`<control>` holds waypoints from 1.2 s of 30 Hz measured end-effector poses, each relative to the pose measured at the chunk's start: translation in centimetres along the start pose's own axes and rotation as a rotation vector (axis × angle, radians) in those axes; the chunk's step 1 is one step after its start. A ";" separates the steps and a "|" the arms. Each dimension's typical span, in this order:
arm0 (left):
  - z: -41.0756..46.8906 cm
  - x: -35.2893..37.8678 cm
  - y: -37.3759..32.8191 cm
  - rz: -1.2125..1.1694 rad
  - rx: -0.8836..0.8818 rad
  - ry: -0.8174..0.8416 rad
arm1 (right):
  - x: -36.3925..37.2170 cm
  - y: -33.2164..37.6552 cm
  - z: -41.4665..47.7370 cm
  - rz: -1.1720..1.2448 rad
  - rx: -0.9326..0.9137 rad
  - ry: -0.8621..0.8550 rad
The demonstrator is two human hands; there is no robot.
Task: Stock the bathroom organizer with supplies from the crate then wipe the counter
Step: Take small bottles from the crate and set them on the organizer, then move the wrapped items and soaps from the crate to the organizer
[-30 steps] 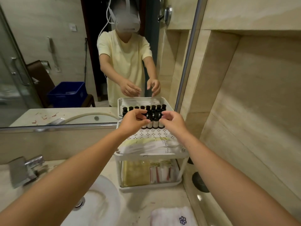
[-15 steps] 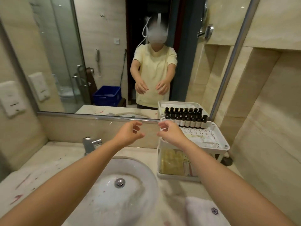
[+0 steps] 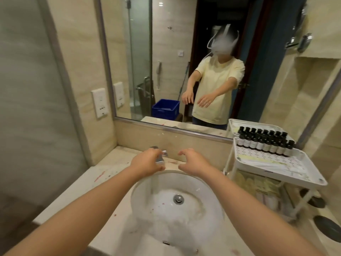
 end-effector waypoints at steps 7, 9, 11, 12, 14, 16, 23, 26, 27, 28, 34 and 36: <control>-6.5 -3.6 8.1 0.044 -0.152 -0.060 | 3.3 10.3 0.1 -0.071 -0.193 0.013; -8.6 -4.6 10.2 0.057 -0.192 -0.077 | 4.5 13.2 0.1 -0.082 -0.240 0.028; -10.7 -5.7 12.4 0.075 -0.235 -0.096 | 5.5 16.1 -0.1 -0.087 -0.293 0.040; -11.7 -6.2 13.5 0.079 -0.263 -0.103 | 5.9 17.7 -0.1 -0.091 -0.322 0.048; -13.9 -7.3 15.6 0.085 -0.323 -0.120 | 6.7 20.7 -0.4 -0.098 -0.381 0.064; -16.1 -8.4 17.6 0.101 -0.389 -0.144 | 7.4 23.8 -0.8 -0.106 -0.446 0.076; -23.8 -11.6 21.9 0.085 -0.610 -0.284 | 9.0 33.1 -3.0 -0.148 -0.711 0.099; -27.2 -12.0 22.8 0.073 -0.708 -0.346 | 9.8 36.0 -4.5 -0.160 -0.822 0.112; -28.4 -11.9 23.0 0.064 -0.744 -0.366 | 10.2 36.7 -5.1 -0.168 -0.861 0.117; -29.7 -11.8 23.1 0.058 -0.780 -0.385 | 10.5 37.5 -5.8 -0.173 -0.901 0.122; -36.9 -10.5 21.6 0.060 -0.977 -0.473 | 12.3 40.4 -10.6 -0.167 -1.123 0.160; -39.7 -9.8 20.7 0.059 -1.049 -0.507 | 13.0 41.3 -12.9 -0.167 -1.203 0.174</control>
Point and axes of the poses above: each hand's wrist, its own z-axis towards the middle knuckle, its own x-axis out of the palm, y = z × x, the point moved 9 cm from there along z, towards the middle knuckle, and after that the axes turned 12 degrees about -z, right-handed, at the moved point
